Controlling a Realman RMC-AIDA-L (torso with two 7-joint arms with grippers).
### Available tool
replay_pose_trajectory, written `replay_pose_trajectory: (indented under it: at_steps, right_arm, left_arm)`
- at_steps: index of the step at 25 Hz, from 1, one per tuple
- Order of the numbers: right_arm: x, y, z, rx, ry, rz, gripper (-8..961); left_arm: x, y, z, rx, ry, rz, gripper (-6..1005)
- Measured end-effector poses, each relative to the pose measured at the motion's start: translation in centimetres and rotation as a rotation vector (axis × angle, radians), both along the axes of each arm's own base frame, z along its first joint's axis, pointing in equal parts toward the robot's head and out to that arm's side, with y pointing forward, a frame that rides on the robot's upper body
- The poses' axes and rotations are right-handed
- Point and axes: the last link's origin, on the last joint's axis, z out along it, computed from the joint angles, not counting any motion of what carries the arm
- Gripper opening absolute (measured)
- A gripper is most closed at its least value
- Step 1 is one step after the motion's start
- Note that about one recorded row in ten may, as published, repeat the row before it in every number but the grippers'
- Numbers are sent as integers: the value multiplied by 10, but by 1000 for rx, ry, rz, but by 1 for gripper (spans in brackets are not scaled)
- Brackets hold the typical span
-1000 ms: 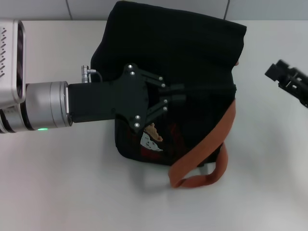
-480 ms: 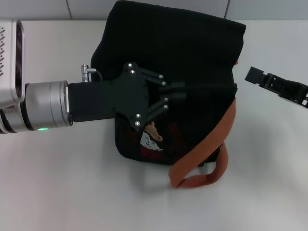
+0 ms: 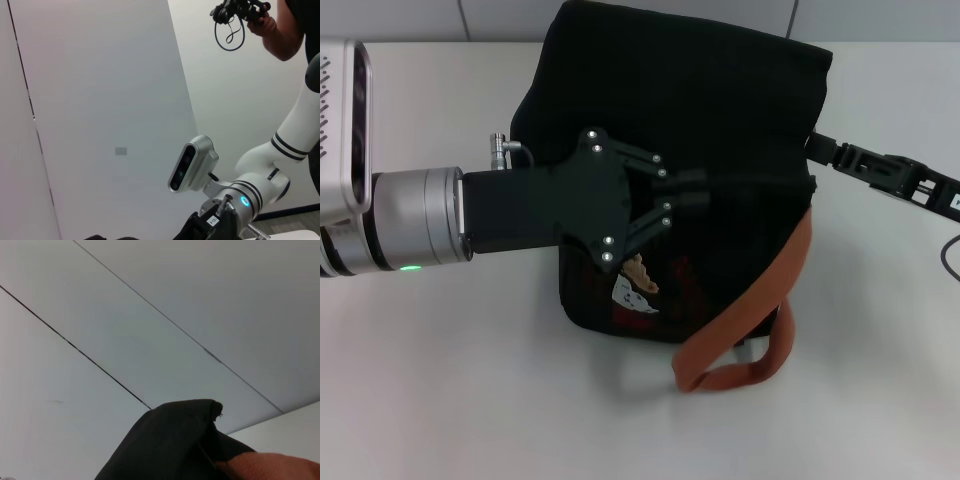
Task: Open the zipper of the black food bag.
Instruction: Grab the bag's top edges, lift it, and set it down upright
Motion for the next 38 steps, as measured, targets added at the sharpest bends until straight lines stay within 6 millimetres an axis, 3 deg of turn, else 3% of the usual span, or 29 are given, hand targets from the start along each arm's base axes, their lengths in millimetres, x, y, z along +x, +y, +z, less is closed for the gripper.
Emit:
replay_pose_trajectory:
  at_steps: [8,30,33,38]
  right_arm:
    - [-3,2,0,-1,0,12,298]
    - [-19,8,-15,-38,-8,55,298]
    - [-20,8,-15,-35,-12,58,167]
    - [-19,7,-16,-33,-12,57,128]
  left_arm:
    - [1,1,0,10,-14,-5,88]
    - [3,1,-3,3,-17,-12,88]
    - [2,1,-4,2,-19,-11,88]
    - [1,0,-6,-1,-22,-8,88]
